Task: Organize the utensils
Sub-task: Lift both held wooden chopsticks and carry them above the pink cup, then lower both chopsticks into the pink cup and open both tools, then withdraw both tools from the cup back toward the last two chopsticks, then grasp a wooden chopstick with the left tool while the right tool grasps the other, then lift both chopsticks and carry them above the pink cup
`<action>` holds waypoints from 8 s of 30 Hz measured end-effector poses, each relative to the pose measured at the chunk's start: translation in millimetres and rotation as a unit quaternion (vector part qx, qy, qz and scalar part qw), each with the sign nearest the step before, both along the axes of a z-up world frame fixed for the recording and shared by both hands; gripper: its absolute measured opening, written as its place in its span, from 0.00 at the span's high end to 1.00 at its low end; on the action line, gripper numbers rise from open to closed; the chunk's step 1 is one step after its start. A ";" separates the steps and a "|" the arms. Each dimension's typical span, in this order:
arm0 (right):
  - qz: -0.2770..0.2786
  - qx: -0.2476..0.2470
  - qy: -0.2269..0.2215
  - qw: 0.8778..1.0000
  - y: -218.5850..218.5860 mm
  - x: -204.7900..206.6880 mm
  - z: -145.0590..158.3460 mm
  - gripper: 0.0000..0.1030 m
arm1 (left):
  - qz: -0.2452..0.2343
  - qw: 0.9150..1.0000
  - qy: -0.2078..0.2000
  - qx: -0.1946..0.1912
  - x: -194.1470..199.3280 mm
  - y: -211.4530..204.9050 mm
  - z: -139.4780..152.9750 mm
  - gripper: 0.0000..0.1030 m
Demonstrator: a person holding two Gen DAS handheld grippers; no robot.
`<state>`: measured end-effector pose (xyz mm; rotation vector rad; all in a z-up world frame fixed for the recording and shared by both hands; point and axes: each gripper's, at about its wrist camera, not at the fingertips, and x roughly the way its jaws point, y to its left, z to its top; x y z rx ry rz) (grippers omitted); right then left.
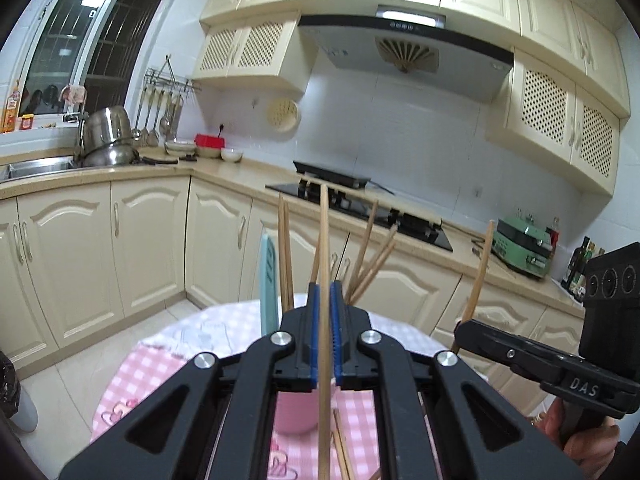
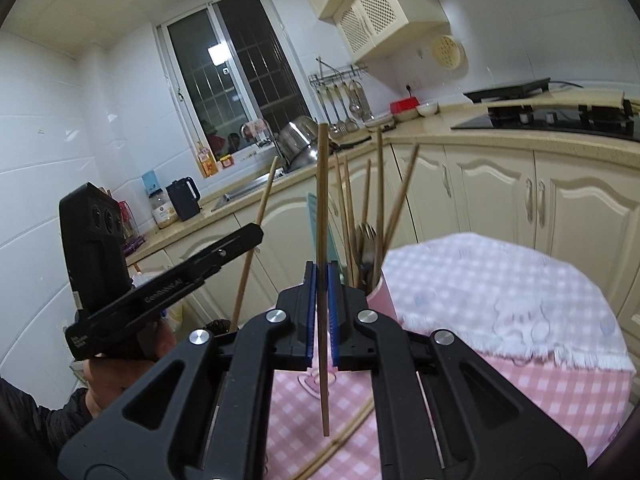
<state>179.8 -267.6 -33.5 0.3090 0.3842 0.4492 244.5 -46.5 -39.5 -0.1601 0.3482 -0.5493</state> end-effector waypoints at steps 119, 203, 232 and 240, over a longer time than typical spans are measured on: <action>-0.118 -0.255 0.315 0.906 70.4 1.4 -147.6 0.06 | 0.095 0.972 0.182 0.118 -17.3 30.7 -110.9 0.04; -0.030 -0.104 0.176 0.978 -3.2 4.2 -96.2 0.94 | -0.055 0.966 0.190 0.163 -18.6 -17.0 -107.8 0.95; -0.037 -0.006 -0.046 0.998 1.6 3.7 24.6 0.94 | 0.029 0.999 -0.028 -0.020 -4.6 4.8 18.1 0.95; -0.037 -0.019 -0.111 0.993 8.9 25.1 82.3 0.94 | 0.042 0.991 -0.110 -0.070 17.7 -3.1 59.8 0.95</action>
